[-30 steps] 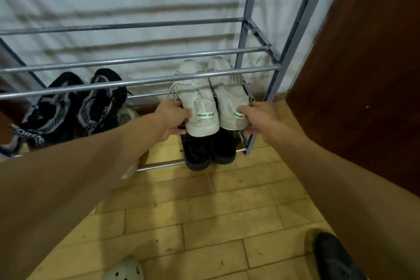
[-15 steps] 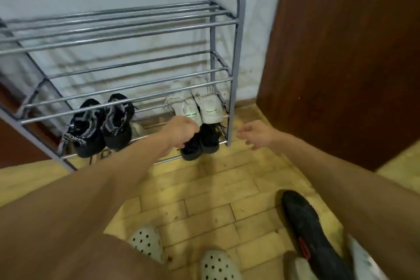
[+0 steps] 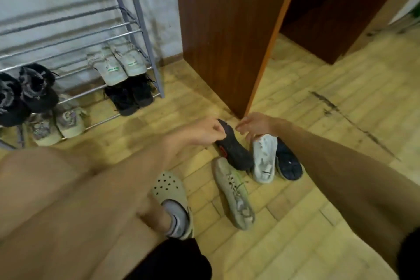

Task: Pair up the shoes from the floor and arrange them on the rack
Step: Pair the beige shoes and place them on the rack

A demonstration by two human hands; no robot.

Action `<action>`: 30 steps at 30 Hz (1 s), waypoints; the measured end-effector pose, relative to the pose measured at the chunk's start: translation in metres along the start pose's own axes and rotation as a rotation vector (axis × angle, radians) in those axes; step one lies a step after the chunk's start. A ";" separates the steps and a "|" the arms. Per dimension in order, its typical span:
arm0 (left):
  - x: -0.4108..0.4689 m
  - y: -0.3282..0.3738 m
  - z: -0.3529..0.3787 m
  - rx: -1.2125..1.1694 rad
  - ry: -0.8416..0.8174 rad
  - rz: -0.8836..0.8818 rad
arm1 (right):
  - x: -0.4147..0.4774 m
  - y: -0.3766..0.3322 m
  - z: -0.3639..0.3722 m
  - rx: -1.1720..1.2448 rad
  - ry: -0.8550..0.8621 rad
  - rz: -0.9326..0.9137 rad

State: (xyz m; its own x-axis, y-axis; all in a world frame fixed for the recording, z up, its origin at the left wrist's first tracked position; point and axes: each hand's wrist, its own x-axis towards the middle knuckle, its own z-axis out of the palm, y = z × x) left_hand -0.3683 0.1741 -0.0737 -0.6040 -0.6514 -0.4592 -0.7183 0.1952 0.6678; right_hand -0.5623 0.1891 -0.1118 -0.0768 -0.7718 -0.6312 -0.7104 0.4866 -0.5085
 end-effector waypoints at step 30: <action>0.017 -0.066 0.092 0.584 -0.058 -0.139 | 0.013 0.140 0.196 0.315 -0.128 0.346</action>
State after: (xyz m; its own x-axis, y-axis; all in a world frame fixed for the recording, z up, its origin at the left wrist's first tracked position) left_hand -0.3629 0.2170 -0.1794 -0.4968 -0.6618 -0.5614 -0.8528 0.4922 0.1745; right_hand -0.5254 0.3273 -0.3066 -0.1704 -0.4959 -0.8515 -0.4103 0.8214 -0.3963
